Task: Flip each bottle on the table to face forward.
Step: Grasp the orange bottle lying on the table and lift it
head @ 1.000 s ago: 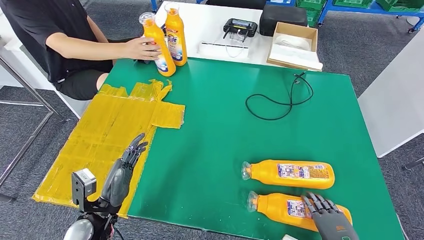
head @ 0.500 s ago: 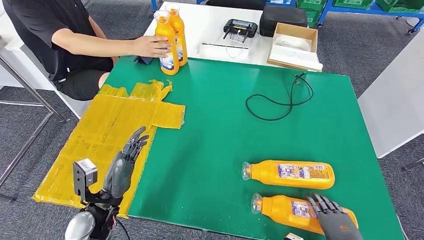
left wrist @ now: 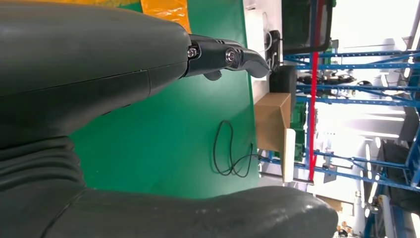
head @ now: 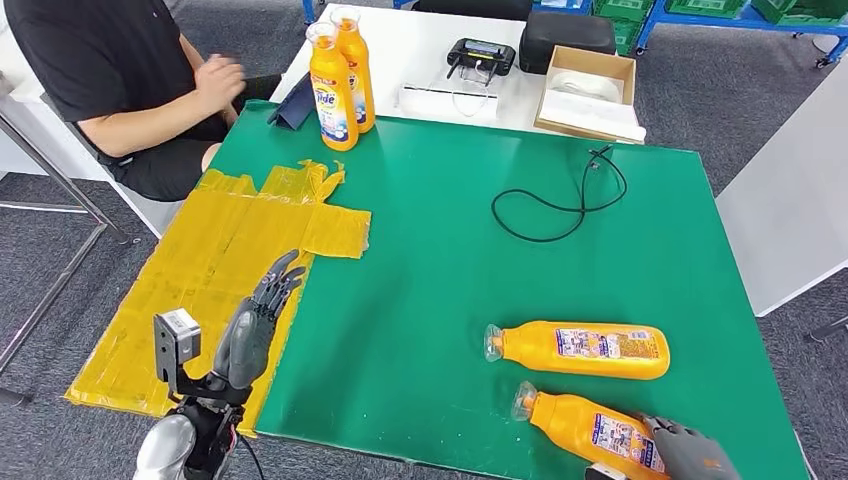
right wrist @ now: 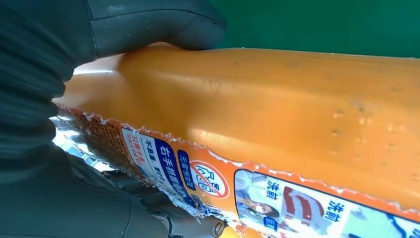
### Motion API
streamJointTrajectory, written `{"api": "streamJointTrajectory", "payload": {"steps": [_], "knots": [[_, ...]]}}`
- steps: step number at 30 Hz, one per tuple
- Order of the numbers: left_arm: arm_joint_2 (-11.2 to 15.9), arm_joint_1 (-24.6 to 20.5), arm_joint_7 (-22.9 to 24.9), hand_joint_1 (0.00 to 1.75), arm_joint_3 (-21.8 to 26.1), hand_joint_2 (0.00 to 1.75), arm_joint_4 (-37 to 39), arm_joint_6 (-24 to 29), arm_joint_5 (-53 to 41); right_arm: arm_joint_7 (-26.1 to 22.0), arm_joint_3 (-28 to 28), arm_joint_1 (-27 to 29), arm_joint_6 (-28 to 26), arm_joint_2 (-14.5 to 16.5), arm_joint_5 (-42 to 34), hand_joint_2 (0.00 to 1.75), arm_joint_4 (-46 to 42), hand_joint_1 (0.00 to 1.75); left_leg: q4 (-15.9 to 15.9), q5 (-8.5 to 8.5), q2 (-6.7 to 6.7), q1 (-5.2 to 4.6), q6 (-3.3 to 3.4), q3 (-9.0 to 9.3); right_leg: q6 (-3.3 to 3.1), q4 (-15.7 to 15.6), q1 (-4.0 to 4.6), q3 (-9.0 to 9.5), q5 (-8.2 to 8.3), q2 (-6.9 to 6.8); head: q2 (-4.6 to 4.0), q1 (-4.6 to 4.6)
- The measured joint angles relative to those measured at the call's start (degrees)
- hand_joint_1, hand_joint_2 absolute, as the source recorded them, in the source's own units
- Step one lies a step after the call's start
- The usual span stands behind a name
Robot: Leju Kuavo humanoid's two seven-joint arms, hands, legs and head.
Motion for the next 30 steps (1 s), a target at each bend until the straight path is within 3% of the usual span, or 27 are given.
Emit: {"api": "streamJointTrajectory", "payload": {"steps": [9,12,14,17,19,22,26,30], "knots": [[0.1,-0.2,0.1,0.0,-0.4,0.0,0.2,0.0,0.2,0.2,0.5,0.0,-0.6,0.0,-0.5,1.75,0.0,1.75,0.0,-0.02,0.0,0.0,0.0,0.01,0.0,0.0,0.0,-0.04,-0.01,0.0,0.0,0.0],[0.2,0.0,-0.4,0.0,-0.4,0.0,0.4,-0.4,0.4,-0.8,1.0,0.3,-2.8,-0.1,-3.7,1.75,0.0,1.75,0.0,-0.04,0.0,0.0,-0.01,0.0,-0.01,0.0,0.0,-0.16,-0.02,0.0,0.0,0.0],[0.2,0.4,-1.2,0.0,-0.4,0.0,0.6,-0.9,0.3,-5.0,1.5,0.4,-5.3,0.0,-11.0,1.75,0.2,1.75,0.0,-0.04,0.02,0.01,-0.01,-0.01,0.0,0.0,0.01,-0.03,-0.01,0.02,0.0,-0.01],[0.3,1.6,-2.6,0.0,-0.5,0.0,1.0,-1.7,-0.1,-15.7,1.7,0.8,-8.7,0.6,-27.0,1.75,0.3,1.75,0.0,-0.07,0.16,0.03,-0.05,0.0,-0.01,0.0,0.04,0.06,0.0,0.08,0.0,0.02],[0.3,2.6,-3.0,0.0,-0.6,0.0,1.2,-2.1,-0.2,-21.2,1.7,0.8,-9.3,2.5,-34.4,1.75,0.3,1.75,0.0,-0.08,0.22,0.04,-0.06,0.0,-0.01,0.0,0.04,0.03,0.0,0.1,0.0,-0.01],[0.3,3.7,-2.4,0.0,-1.0,0.0,0.7,-2.2,0.6,-25.2,1.2,0.6,-8.0,6.7,-39.9,1.75,-0.2,1.75,0.0,-0.07,0.17,0.07,-0.07,-0.04,-0.02,0.0,0.07,0.02,-0.01,0.08,0.0,-0.02],[0.3,4.1,-0.4,0.0,-1.9,1.75,-0.2,-2.0,2.5,-26.5,-0.1,-1.6,-4.2,14.3,-40.5,1.75,-1.2,1.75,0.0,-0.04,0.19,0.12,-0.1,-0.06,-0.05,0.0,0.11,0.0,-0.01,0.09,0.0,-0.01],[-0.1,3.1,-0.1,0.0,-3.6,1.75,-1.0,-2.3,3.1,-27.9,-0.9,-5.9,-3.5,22.8,-37.2,1.75,-2.1,1.75,0.0,0.06,0.28,0.11,-0.08,-0.07,-0.04,0.0,0.09,-0.02,0.02,0.1,0.0,-0.01]]}}
